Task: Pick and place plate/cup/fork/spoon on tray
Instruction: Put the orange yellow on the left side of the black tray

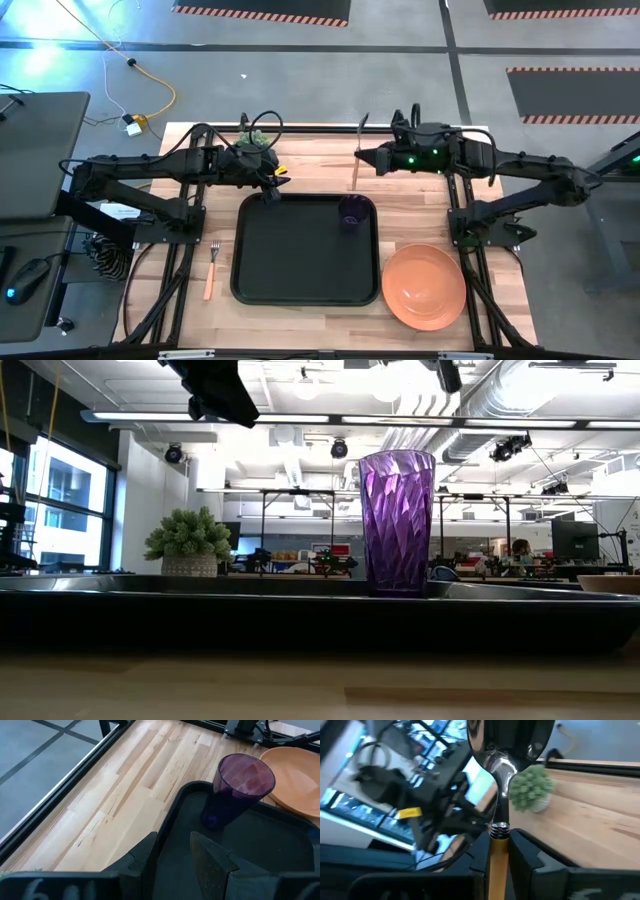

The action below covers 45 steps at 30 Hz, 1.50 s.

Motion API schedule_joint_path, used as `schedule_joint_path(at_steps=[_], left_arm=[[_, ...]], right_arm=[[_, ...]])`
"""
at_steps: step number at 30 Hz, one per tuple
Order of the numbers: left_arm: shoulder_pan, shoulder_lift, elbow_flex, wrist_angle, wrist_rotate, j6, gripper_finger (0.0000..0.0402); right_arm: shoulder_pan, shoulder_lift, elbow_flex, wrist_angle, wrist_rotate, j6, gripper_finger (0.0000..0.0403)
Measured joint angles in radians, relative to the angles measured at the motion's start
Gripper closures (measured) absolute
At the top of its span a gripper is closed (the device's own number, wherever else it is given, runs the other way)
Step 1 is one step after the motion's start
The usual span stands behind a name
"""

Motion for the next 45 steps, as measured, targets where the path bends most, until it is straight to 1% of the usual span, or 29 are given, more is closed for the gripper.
schedule_joint_path(at_steps=[5,8,22,26,32,39,42,45], left_arm=[[0.0,0.0,0.0,0.0,0.0,0.0,0.0293],[0.0,0.0,0.0,0.0,0.0,-0.005,0.0293],[0.0,0.0,0.0,0.0,0.0,-0.254,0.0293],[0.0,0.0,0.0,0.0,0.0,-0.271,0.0293],[0.0,0.0,0.0,0.0,0.0,-0.313,0.0293],[0.0,0.0,0.0,0.0,0.0,-0.314,0.0293],[0.0,0.0,0.0,0.0,0.0,-0.315,0.0293],[0.0,0.0,0.0,-0.001,-0.001,-0.314,0.0293]], right_arm=[[0.081,0.0,0.0,0.06,0.016,-0.035,0.0373],[0.122,0.0,0.011,0.066,0.017,-0.065,0.0373],[0.275,0.002,0.08,0.048,0.017,-0.139,0.0373],[0.307,0.014,0.109,0.022,0.018,-0.162,0.0373],[0.349,0.096,0.209,-0.095,0.014,-0.189,0.0373],[0.376,0.25,0.385,-0.347,0.033,-0.193,0.0373],[0.39,0.31,0.439,-0.407,0.049,-0.165,0.0372],[0.402,0.357,0.467,-0.421,0.05,-0.136,0.0372]])
